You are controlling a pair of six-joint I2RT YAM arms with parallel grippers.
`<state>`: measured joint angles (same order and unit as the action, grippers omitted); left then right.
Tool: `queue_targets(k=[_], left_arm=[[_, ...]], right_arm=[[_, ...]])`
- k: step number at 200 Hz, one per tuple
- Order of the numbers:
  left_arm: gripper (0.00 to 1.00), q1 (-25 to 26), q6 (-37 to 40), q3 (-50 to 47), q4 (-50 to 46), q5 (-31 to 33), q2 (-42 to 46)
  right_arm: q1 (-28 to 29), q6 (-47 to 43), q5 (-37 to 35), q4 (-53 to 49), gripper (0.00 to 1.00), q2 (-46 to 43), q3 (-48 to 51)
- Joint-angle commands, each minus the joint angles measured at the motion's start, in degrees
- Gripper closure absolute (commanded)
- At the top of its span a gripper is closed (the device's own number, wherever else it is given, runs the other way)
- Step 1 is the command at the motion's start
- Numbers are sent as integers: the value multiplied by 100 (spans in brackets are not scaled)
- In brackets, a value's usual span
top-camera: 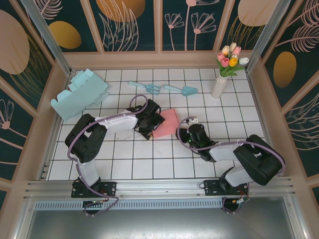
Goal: Fold the paper box
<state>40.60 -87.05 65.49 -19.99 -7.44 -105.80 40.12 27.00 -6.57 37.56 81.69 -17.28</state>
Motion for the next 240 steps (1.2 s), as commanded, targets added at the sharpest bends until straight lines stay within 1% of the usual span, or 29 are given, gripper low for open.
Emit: queue_targets(k=[1,71,115,164,210,240], left_arm=[[13,-98,30,-151,-918,442,-316],[13,-97,78,-186,-944,428,-334],[13,-102,169,-177,-996,411,-388],[12,-97,221,-204,-1000,433,-383],[12,-96,256,-203,-1033,436,-406],[12,-97,257,-180,-1041,412,-406]], right_arm=[[21,-72,-307,-13,66,56,113],[22,-193,-345,344,68,210,189],[22,-273,-268,853,69,489,269],[31,-384,-251,1807,70,872,518],[40,-434,-141,2832,70,1741,574],[52,-329,-60,3458,68,2100,612]])
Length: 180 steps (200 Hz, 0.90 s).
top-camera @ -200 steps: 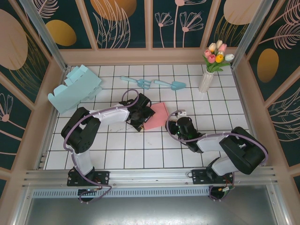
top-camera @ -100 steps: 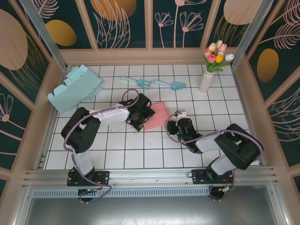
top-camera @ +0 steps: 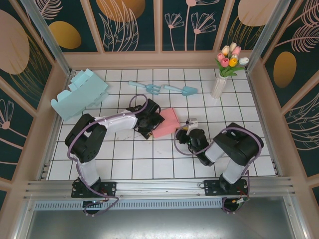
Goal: Fold the paper box
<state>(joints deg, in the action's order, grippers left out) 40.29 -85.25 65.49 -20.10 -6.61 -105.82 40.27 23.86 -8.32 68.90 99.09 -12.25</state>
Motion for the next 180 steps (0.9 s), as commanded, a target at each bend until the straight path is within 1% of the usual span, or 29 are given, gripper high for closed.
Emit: queue_targets(k=[1,36,63,80,98,129,161,180], left_arm=[[13,-70,78,-179,-1035,333,-404],[13,-67,77,-73,-1058,310,-439],[13,-71,97,-54,-1095,341,-416],[12,-78,88,-41,-1135,379,-396],[12,-96,90,-16,-1138,358,-417],[13,-198,114,-10,-1141,343,-403],[13,-224,116,-19,-1194,441,-392],[13,-235,127,-28,-1196,448,-432]], right_arm=[[40,-22,122,338,68,372,109],[142,-74,190,455,66,814,-176],[143,30,90,615,61,947,-143],[143,66,-44,402,55,777,-129],[147,65,-24,167,52,586,-151],[143,58,78,89,47,272,-18],[139,-42,-74,-519,42,-443,58],[105,-89,-52,-1207,40,-974,-43]])
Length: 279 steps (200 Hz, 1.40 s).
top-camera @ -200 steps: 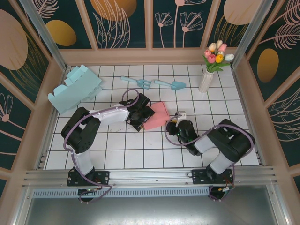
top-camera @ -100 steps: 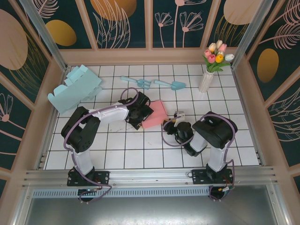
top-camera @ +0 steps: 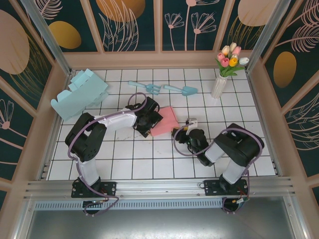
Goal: Fold the paper box
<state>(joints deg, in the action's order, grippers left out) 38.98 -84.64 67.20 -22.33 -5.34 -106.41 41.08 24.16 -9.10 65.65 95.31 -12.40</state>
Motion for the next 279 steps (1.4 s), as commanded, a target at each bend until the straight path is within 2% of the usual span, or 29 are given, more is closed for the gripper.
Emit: queue_targets(k=[1,35,58,85,105,154,205,249,279], left_arm=[[13,-102,68,-198,-974,327,-377],[13,-117,88,-207,-967,303,-396],[13,-116,83,-216,-966,320,-353],[13,-110,86,-225,-962,327,-323],[13,-112,78,-234,-964,315,-328],[13,-110,49,-127,-1035,350,-344],[13,-117,284,183,-1293,631,-540],[13,-110,694,470,-1465,1191,-506],[13,-118,984,613,-1468,1402,-511]], right_arm=[[24,-121,29,-924,40,-620,-40],[-27,-131,-93,-1996,39,-1417,-225],[-114,-152,-103,-2538,43,-1670,-420],[-214,-193,157,-2636,51,-1632,-585],[-168,-223,417,-2659,51,-1553,-707],[-206,-645,36,-3052,41,-970,-1323],[-897,-953,1099,-3587,35,-259,-2402],[-935,-1012,1395,-3749,35,656,-3142],[-927,-820,1553,-3530,37,861,-3119]])
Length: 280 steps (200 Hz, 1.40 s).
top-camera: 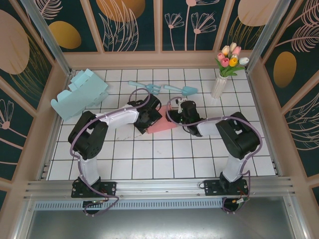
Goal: Fold the paper box
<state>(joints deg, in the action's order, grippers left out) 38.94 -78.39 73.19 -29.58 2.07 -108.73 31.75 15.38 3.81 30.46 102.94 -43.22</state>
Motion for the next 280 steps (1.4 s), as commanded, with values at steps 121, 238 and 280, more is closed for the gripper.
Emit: queue_targets(k=[121,238,280], left_arm=[[5,-155,229,-250,-660,576,428],[1,-378,120,-692,867,500,1018],[1,-385,-466,-898,1173,-13,988]], right_arm=[[72,659,-273,230,43,212,363],[147,666,-304,220,43,308,348],[148,677,-275,265,43,401,333]])
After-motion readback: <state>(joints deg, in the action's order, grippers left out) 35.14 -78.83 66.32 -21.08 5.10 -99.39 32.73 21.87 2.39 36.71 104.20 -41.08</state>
